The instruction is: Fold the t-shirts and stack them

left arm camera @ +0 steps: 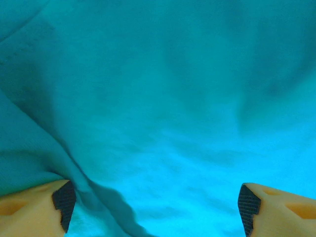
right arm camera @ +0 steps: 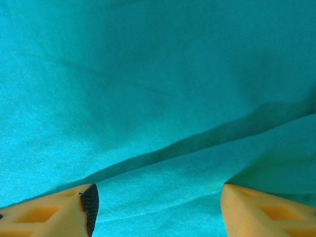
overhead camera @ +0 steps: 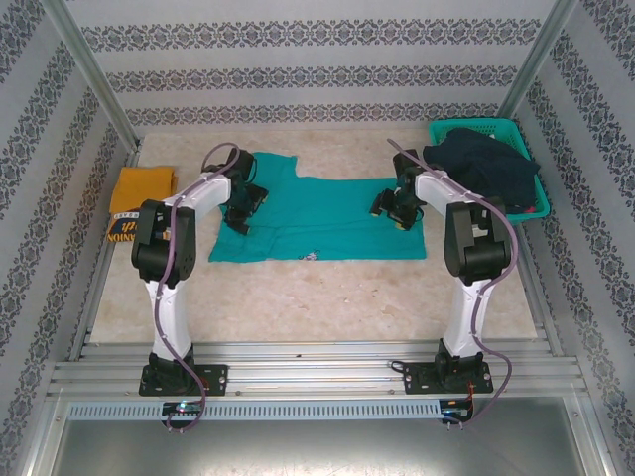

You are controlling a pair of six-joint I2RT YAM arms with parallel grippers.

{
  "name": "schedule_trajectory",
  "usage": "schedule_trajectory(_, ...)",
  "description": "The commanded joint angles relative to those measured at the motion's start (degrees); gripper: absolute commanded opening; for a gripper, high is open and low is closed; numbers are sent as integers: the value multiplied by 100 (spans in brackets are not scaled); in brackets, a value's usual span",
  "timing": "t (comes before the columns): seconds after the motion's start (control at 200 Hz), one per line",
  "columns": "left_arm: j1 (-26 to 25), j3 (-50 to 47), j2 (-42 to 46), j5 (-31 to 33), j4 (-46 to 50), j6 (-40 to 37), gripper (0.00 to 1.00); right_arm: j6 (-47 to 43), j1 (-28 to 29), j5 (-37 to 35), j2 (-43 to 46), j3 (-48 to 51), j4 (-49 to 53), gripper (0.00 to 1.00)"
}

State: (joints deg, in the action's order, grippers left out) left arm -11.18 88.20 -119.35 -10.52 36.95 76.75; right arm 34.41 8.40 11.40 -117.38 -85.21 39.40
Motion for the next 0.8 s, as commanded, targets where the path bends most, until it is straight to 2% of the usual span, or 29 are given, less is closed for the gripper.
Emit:
schedule_trajectory(0.0, 7, -594, 153, 57, 140, -160, 87, -113, 56, -219, 74, 262, -5, 67)
schedule_trajectory(0.195, 3, -2125, 934, 120, -107, -5, 87, -158, 177, -275, 676, 1363, -138, 67)
schedule_trajectory(0.355, -14, -2739, 1538, 141, 35, -58, 87, -208, 224, -184, 1115, 1899, 51, 67)
schedule_trajectory(0.55, -7, -2586, 1978, 309, 563, -365, 88, -232, 291, -6, 1653, 2355, 314, 67)
schedule_trajectory(0.679, -7, -2089, 2006, 417, 691, -503, 89, -215, 319, 4, 1999, 2155, 336, 67)
schedule_trajectory(0.704, -9, -1951, 1972, 444, 686, -552, 90, -239, 320, -12, 2038, 2055, 324, 67)
schedule_trajectory(0.744, 9, -1713, 1862, 481, 643, -642, 99, -285, 320, -49, 2045, 1873, 325, 67)
schedule_trajectory(0.794, 57, -1418, 1651, 488, 584, -712, 100, -310, 311, -59, 1999, 1599, 349, 67)
